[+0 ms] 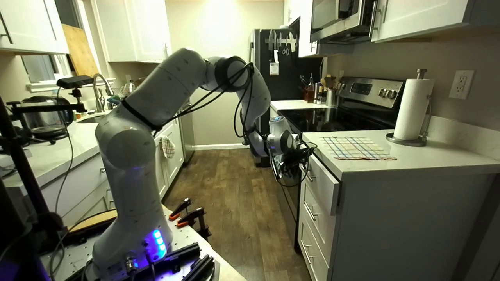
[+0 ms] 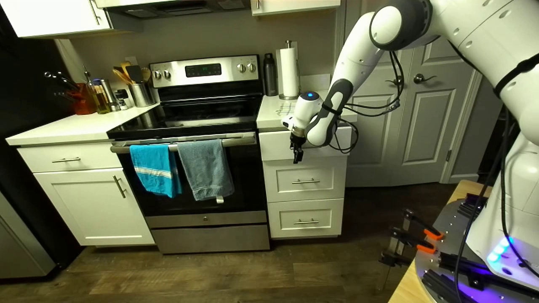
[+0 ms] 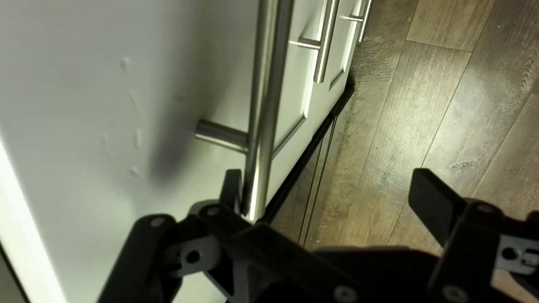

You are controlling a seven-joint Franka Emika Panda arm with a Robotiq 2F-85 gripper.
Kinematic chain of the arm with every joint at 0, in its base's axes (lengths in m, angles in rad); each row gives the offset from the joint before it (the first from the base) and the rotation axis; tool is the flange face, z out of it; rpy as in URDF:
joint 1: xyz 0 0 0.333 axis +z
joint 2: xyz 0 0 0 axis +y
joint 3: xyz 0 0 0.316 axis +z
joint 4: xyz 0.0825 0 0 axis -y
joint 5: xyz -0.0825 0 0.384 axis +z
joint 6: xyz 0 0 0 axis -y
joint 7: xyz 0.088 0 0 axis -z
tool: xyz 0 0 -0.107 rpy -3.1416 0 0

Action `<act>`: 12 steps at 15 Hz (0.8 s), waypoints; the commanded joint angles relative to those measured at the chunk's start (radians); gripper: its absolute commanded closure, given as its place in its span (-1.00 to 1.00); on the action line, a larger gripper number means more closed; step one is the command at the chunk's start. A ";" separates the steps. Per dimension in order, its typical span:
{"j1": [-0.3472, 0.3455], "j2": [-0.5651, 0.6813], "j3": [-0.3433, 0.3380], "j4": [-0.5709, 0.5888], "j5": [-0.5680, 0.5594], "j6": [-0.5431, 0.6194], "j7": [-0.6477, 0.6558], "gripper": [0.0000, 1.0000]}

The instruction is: Open the top drawer of the cabinet on the right

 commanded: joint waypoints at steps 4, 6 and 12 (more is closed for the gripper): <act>0.017 -0.037 0.044 -0.176 -0.033 0.029 -0.031 -1.00; 0.019 -0.042 0.045 -0.188 -0.042 0.033 -0.029 -1.00; 0.060 -0.121 0.058 -0.355 -0.062 0.061 0.008 -1.00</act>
